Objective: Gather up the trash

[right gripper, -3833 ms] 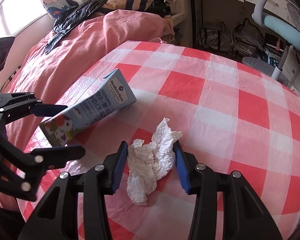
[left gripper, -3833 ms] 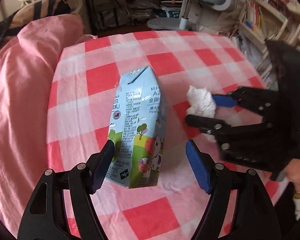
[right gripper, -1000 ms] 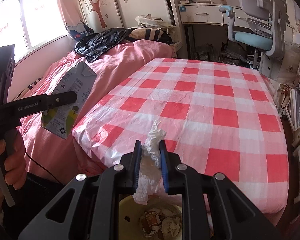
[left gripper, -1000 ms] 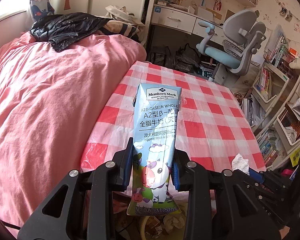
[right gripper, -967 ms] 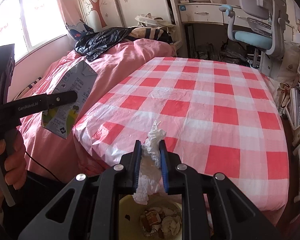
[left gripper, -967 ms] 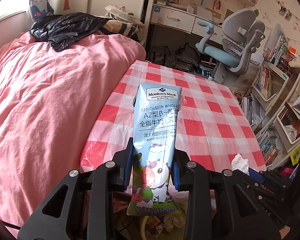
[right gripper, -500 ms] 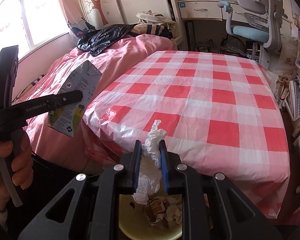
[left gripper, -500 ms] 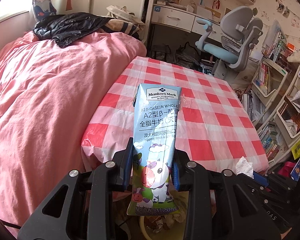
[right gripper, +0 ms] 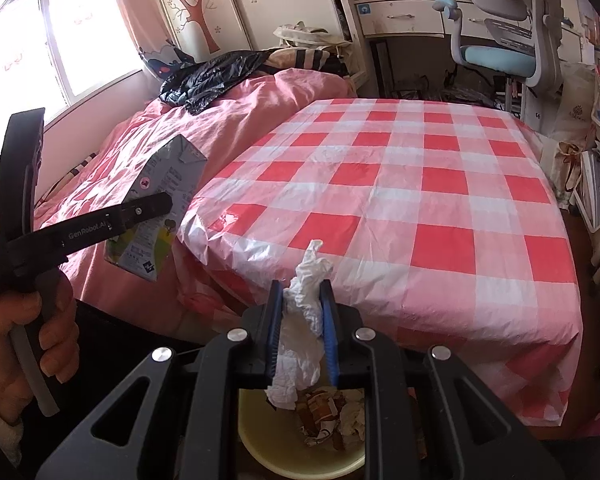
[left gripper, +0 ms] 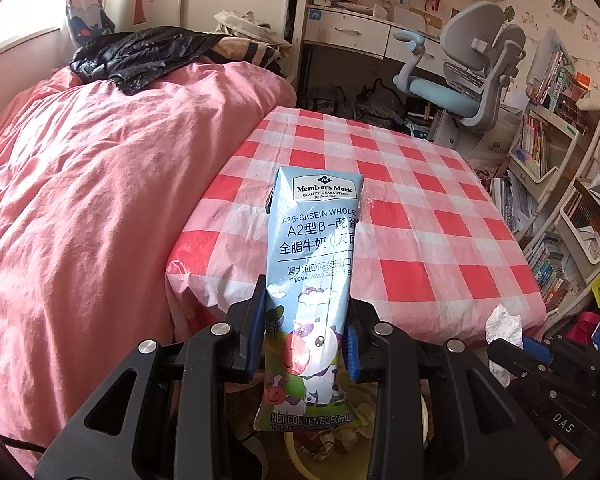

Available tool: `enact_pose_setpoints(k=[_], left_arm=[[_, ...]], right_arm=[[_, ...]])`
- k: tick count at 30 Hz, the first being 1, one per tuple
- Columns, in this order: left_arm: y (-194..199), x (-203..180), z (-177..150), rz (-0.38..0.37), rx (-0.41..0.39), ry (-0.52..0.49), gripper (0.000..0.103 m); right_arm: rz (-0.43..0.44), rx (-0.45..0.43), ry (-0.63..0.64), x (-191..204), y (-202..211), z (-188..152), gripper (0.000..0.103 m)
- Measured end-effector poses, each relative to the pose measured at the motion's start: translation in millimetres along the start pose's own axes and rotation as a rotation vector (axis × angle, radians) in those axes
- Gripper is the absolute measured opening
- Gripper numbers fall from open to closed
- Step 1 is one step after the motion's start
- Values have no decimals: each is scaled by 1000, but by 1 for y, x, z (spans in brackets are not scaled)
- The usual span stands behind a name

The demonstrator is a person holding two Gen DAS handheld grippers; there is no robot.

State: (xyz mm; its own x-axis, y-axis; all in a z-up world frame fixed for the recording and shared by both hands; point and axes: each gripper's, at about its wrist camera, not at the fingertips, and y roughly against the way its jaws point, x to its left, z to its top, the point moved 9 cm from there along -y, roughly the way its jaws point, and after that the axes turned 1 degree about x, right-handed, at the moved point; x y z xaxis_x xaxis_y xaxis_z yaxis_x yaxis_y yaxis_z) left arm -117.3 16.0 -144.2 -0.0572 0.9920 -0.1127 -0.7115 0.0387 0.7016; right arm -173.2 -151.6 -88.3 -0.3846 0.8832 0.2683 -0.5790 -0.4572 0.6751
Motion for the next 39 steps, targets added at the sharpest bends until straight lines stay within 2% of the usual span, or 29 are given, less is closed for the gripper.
enact_pose_setpoints(k=[5,8,10,12,13,16,18,23,24,29,33,39], left_arm=[[-4,-8,-18,-6,50,-18,30],[-8,-15,-39,-19,104,-30,30],[-10,-20,-53,-31,150,-32,30],[-13,-22,-67,-42,192,-32,31],[-14,-23,-73,-45,207,-31,31],[-15,-22,-78,-30,221,-37,40],[-15,-20,-77,-19,218,-29,51],[-12,-12,-68,7,182,4,64],[-10,-10,-65,18,165,11,70],[1,-4,-47,61,59,29,81],[9,-3,-35,80,-6,28,86],[27,-11,-18,88,-120,-7,91]], right_arm=[[28,45,-11,7,-8,-14,21],[32,112,3,15,-18,-30,22],[26,157,11,18,-25,-41,28],[12,203,8,16,-31,-52,48],[1,207,4,14,-31,-55,50],[-23,202,-18,6,-28,-54,51],[-53,187,-35,-2,-24,-52,61],[-123,142,-61,-18,-15,-47,76],[-147,126,-61,-21,-13,-45,80],[-273,18,-23,-31,5,-30,91],[-349,-58,16,-35,17,-19,95],[-416,-161,22,-42,35,-2,95]])
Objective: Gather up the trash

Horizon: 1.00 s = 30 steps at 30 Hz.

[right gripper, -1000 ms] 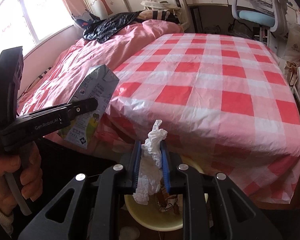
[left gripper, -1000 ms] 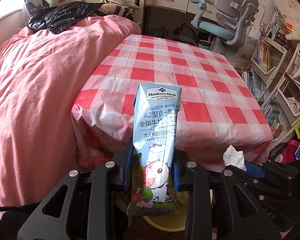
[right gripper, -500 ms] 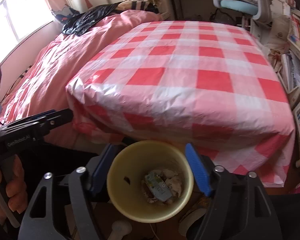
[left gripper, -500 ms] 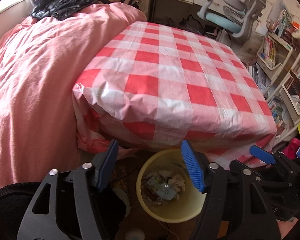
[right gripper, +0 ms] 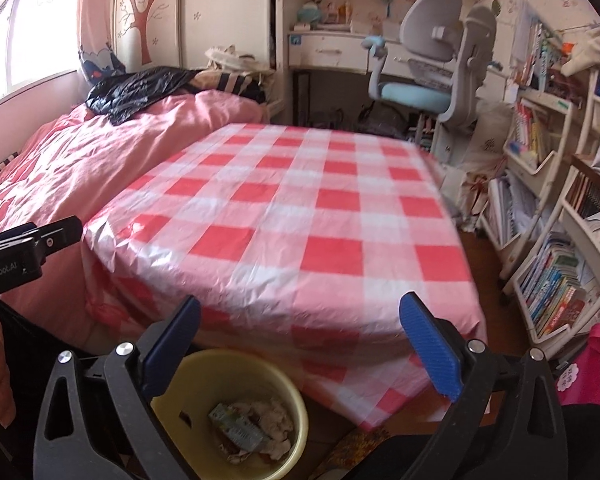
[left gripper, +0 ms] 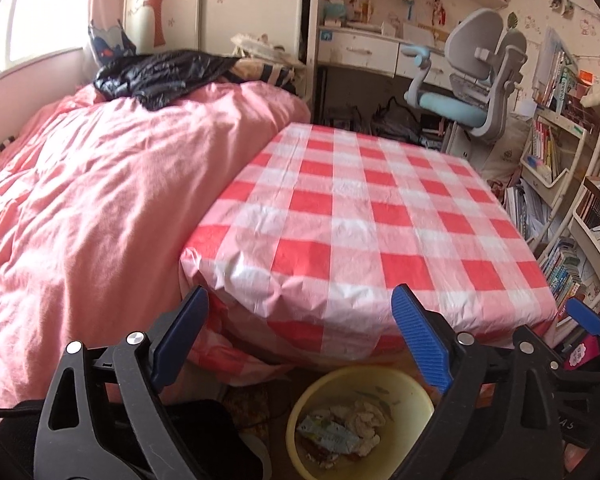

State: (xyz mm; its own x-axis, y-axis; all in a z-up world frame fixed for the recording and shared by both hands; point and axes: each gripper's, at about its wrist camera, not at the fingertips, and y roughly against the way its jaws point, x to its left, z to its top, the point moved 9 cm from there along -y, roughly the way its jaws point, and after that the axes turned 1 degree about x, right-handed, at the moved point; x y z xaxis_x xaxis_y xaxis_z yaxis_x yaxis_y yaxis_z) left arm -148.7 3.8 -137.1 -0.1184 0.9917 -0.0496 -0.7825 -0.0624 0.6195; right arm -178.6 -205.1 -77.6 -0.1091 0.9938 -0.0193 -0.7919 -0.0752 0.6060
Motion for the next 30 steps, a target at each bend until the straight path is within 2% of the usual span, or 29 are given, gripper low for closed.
enact_pose_setpoints(k=[4,13,24,30], left_arm=[[13,-5,11,-4,-75,-13,94],[32,-15,23,-31,-171,-33,95],[39,-15,26,-33,-209,-19,96],[37,-17,25,-26,-196,-39,96]], right_arm=[[-32,-54,-20,-9,9,9,95],[-75,-123,-24,-17,21,20,95],[-90,-162,15,-12,30,24,95],[-91,-175,21,-10,33,26,95]])
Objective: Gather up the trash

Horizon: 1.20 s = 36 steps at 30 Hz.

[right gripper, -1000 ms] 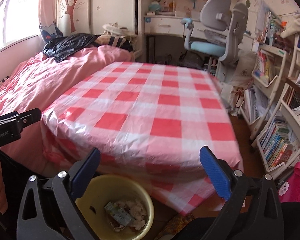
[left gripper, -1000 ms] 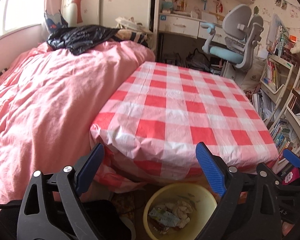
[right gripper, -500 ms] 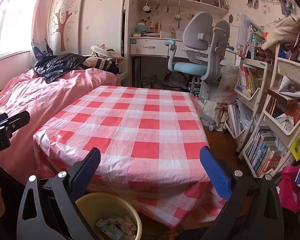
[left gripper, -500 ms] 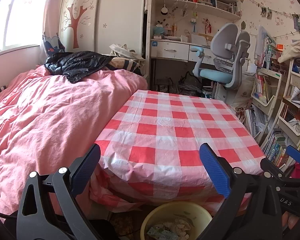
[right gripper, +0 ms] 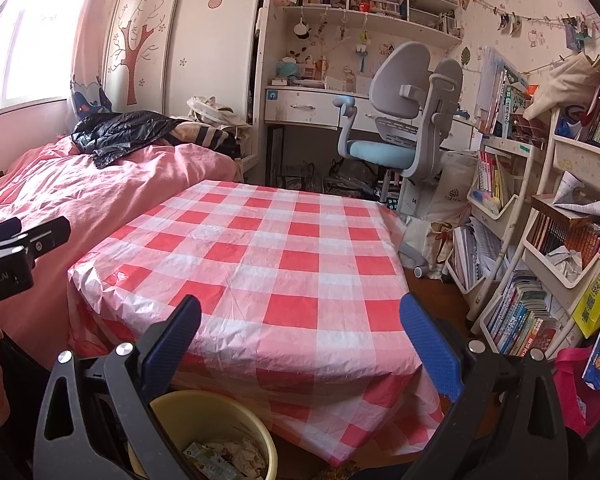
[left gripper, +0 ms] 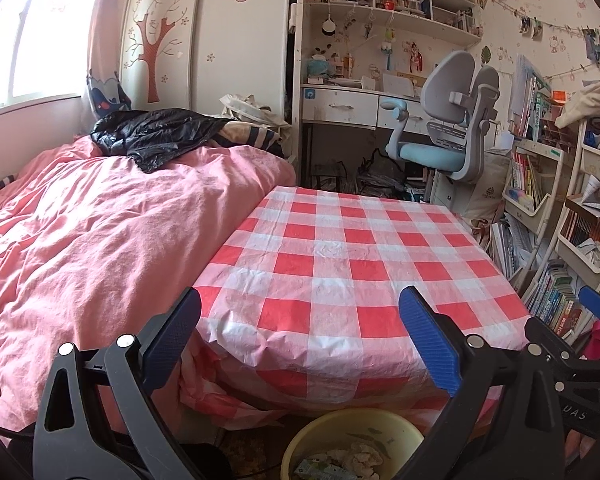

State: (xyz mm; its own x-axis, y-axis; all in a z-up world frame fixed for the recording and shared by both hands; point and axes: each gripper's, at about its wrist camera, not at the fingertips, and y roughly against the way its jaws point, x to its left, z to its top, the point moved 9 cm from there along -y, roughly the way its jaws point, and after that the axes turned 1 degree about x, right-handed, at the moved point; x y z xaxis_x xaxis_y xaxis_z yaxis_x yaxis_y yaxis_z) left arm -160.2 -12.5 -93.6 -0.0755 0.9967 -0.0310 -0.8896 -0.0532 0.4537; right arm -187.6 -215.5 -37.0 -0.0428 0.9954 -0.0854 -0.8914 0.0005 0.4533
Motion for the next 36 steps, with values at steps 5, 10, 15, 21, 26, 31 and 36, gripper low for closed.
enact_pose_setpoints(k=[5,10,15,21,26,31,36], left_arm=[[0,-3,0,6,-3,-18,96],[-4,-5,-3,8,29,-43,96],[-2,-5,-1,11,19,-42,96],[-1,-2,0,13,8,-25,96],[-1,-3,-1,8,9,-27,96],[-1,-6,-2,5,16,-38,96],[-3,-3,-3,7,22,-13,96]], right_arm=[[-7,-15,11,1,3,2,95],[-9,-17,17,2,3,2,95],[-8,-19,18,1,4,3,95],[-10,-18,22,2,5,3,95],[-8,-17,28,2,5,3,95],[-7,-14,31,2,4,3,95],[0,-6,40,4,2,-1,95]])
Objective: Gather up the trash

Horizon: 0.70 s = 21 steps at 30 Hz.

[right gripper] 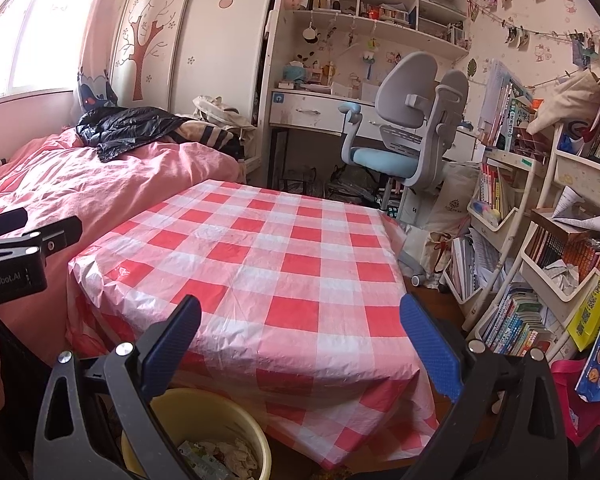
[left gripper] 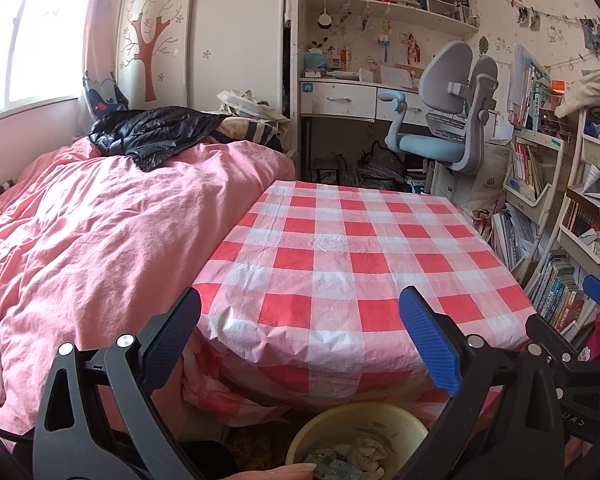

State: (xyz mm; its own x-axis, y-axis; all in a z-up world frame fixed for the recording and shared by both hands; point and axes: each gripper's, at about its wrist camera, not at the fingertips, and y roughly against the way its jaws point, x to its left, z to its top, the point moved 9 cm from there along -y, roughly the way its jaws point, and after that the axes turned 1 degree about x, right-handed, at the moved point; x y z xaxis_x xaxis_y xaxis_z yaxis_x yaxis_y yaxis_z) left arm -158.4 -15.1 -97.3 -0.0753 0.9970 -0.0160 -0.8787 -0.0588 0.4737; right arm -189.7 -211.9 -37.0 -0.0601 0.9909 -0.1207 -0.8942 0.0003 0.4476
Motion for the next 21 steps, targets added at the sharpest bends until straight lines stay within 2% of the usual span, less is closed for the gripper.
enact_pose_setpoints(k=[7,21], left_arm=[[-4,7,-1,-1,14,33,96],[-5,5,-3,-4,17,21,96]], right_arm=[[2,4,4,1,-1,-1,95],[3,8,10,2,-2,-3,95]])
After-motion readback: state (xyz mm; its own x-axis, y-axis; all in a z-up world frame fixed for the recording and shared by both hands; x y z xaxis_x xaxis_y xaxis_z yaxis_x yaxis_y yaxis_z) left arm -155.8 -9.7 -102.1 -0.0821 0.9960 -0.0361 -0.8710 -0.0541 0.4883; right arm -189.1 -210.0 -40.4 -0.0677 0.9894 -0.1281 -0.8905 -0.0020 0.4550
